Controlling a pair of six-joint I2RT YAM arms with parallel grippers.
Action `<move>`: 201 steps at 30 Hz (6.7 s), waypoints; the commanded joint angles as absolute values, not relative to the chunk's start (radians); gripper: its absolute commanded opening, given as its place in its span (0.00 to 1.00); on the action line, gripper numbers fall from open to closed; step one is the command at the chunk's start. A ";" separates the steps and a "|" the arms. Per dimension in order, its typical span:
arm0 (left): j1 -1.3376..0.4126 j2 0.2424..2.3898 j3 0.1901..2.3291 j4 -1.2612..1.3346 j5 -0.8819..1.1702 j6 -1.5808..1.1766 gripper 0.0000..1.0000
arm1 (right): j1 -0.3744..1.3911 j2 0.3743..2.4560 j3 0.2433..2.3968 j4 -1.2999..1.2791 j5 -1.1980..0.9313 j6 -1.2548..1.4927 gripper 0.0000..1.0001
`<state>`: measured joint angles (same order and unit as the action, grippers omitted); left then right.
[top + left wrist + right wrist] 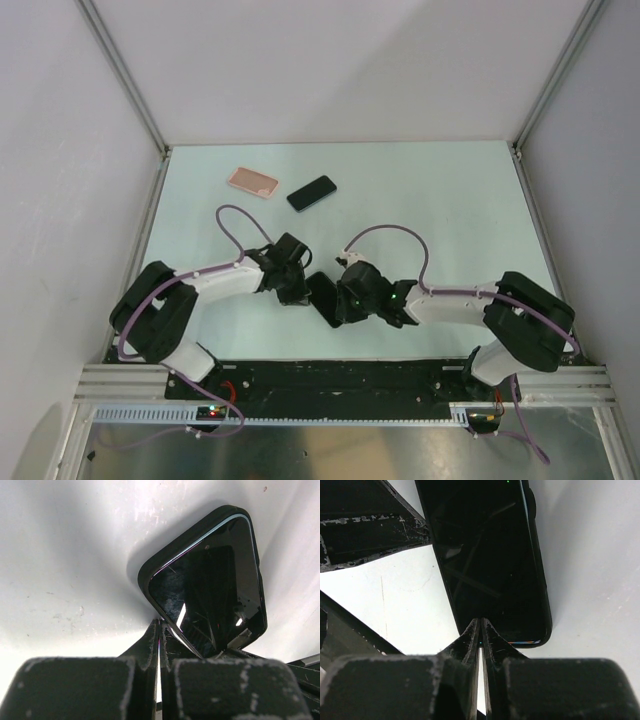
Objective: Put the phone into the phone case
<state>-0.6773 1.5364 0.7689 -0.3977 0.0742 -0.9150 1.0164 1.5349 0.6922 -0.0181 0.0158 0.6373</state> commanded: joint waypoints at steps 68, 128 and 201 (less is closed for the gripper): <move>-0.489 1.583 0.932 -0.432 0.070 -0.772 0.04 | 0.883 1.985 1.375 -0.302 -0.019 0.463 0.35; -0.454 1.553 0.917 -0.433 0.100 -0.767 0.04 | 0.894 1.948 1.215 -0.355 0.142 0.399 0.55; -0.361 1.356 0.856 -0.489 0.072 -0.727 0.05 | 0.942 1.762 1.065 -0.342 0.210 0.328 0.40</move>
